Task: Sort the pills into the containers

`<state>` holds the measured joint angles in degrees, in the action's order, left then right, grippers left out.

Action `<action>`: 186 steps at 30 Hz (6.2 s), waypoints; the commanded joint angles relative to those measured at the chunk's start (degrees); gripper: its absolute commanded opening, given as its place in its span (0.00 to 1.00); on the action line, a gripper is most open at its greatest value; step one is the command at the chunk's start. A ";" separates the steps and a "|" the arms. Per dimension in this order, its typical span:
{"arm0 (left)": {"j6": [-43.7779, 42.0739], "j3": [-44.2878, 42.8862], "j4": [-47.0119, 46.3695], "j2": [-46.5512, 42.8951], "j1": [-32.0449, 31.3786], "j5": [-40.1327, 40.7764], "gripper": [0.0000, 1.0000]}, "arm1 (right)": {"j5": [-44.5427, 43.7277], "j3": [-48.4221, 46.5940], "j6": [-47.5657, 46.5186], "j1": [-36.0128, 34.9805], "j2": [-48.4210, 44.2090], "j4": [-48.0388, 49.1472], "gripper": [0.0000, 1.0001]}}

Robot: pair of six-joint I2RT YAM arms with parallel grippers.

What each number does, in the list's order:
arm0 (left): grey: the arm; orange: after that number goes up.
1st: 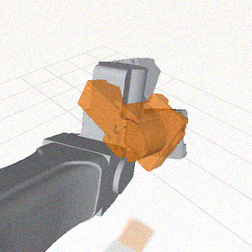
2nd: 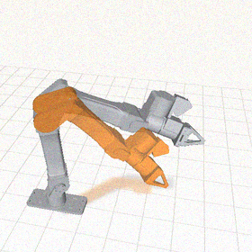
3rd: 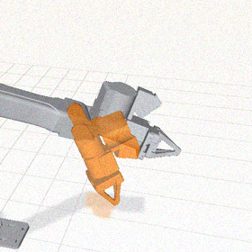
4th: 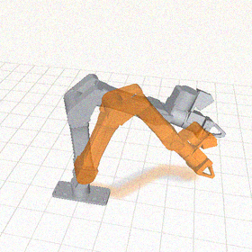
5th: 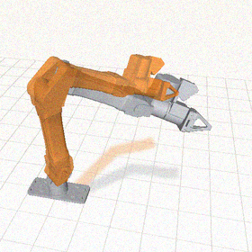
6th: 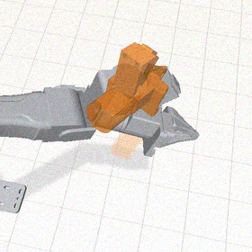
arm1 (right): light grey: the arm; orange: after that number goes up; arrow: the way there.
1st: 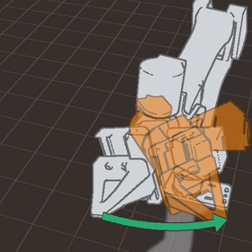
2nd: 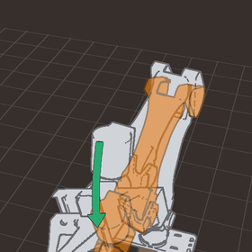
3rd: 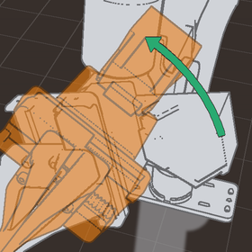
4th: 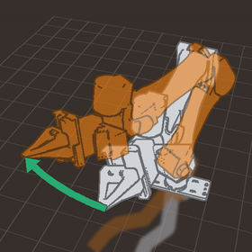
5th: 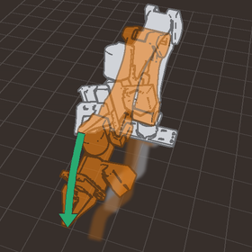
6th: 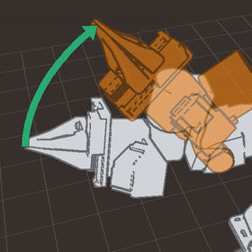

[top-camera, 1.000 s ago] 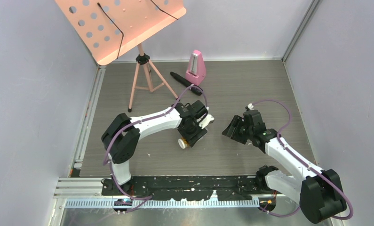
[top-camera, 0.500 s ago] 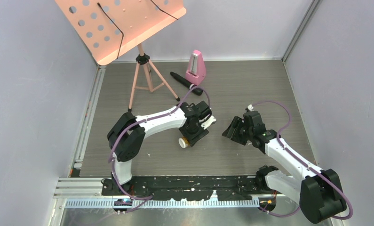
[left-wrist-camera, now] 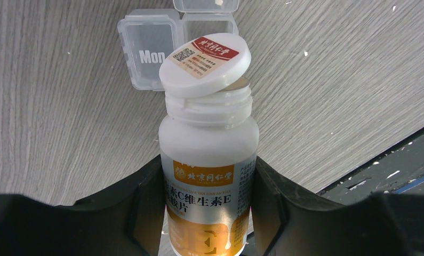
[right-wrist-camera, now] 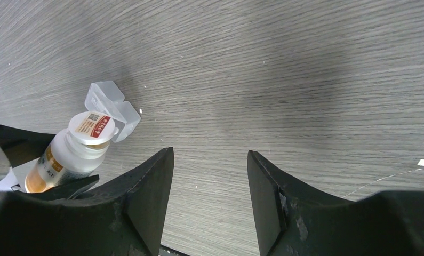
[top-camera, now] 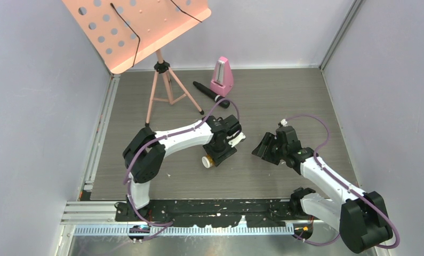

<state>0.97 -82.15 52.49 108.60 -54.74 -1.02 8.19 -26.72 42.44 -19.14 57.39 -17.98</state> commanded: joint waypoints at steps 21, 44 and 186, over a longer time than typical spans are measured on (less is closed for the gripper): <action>-0.71 -9.78 9.45 4.22 -1.60 3.48 0.00 | 0.47 0.87 1.16 0.40 -1.09 2.07 0.60; -0.31 -15.74 15.80 8.66 -2.21 5.14 0.00 | 0.52 1.05 1.43 0.48 -0.86 2.51 0.59; 1.10 45.63 -63.64 -62.76 15.00 -17.37 0.93 | -2.61 -45.48 -14.97 -30.99 17.99 -2.85 0.27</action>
<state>2.42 -39.18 -8.64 48.42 -39.75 -26.92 12.97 -73.87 22.72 -49.89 73.60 -22.61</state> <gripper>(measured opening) 0.771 0.600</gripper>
